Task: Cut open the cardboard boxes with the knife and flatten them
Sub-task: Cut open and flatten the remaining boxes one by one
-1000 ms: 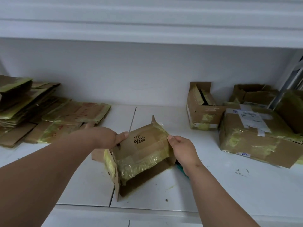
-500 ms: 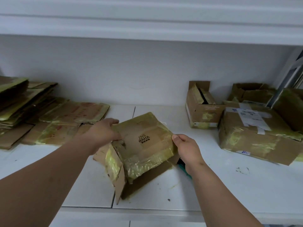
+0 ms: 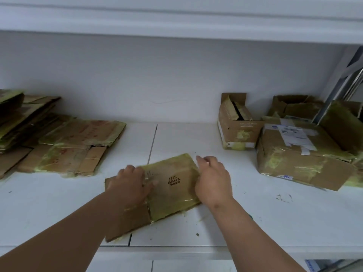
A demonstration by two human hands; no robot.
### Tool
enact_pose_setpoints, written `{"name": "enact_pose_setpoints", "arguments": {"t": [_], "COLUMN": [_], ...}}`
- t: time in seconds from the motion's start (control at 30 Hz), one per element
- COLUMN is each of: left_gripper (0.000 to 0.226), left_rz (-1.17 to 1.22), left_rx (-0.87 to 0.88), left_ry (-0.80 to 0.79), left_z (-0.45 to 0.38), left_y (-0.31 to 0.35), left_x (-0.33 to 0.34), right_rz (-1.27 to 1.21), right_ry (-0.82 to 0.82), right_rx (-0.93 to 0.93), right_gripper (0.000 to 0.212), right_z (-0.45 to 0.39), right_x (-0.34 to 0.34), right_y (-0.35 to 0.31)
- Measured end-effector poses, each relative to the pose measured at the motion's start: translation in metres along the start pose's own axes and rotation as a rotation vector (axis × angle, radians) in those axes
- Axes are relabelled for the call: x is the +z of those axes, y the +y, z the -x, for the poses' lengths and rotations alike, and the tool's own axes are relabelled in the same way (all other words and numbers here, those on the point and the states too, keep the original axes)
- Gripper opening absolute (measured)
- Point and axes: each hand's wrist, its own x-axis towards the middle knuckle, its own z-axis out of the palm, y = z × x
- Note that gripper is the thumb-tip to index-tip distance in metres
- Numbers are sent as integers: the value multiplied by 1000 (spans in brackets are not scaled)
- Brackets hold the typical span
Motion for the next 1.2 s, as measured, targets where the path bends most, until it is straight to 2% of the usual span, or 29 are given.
{"name": "enact_pose_setpoints", "arguments": {"t": [0.03, 0.1, 0.17, 0.23, 0.33, 0.4, 0.57, 0.67, 0.73, 0.93, 1.0, 1.1, 1.2], "left_gripper": [77, 100, 117, 109, 80, 75, 119, 124, 119, 129, 120, 70, 65], "left_rz": [-43, -95, -136, -184, -229, -206, -179, -162, -196, -190, -159, -52, -2], "left_rx": [19, 41, 60, 86, 139, 121, 116, 98, 93, 124, 129, 103, 81], "left_ry": [-63, -160, -193, -163, -81, -89, -140, -70, -32, -123, -163, -162, -151], "left_z": [3, 10, 12, 8, 2, 3, 0, 2, 2, -3, -5, -3, 0], "left_y": [-1, 0, -3, -7, -11, -11, -13, -17, -18, -23, -26, -29, -31], "left_x": [7, 17, 20, 18, 17, 25, 30, 31, 37, 34, 32, 26, 23], "right_rz": [20, 108, 179, 177, 170, 226, 257, 240, 275, 295, 300, 276, 232], "right_ry": [-46, -171, -269, -252, -191, -267, -397, -354, -335, -376, -406, -435, -441], "right_rx": [-80, -188, -209, -207, -281, -313, -285, -303, -314, -303, -296, -288, -291], "right_gripper": [66, 55, 53, 57, 61, 64, 69, 70, 72, 80, 78, 81, 98], "right_z": [1, 5, 9, 8, 3, 4, -3, -6, -4, -7, -7, -8, -8], "right_x": [4, 18, 29, 33, 36, 48, 53, 51, 59, 64, 64, 61, 58], "right_y": [-3, -8, -10, -13, -21, -23, -24, -28, -27, -26, -26, -26, -29]}}
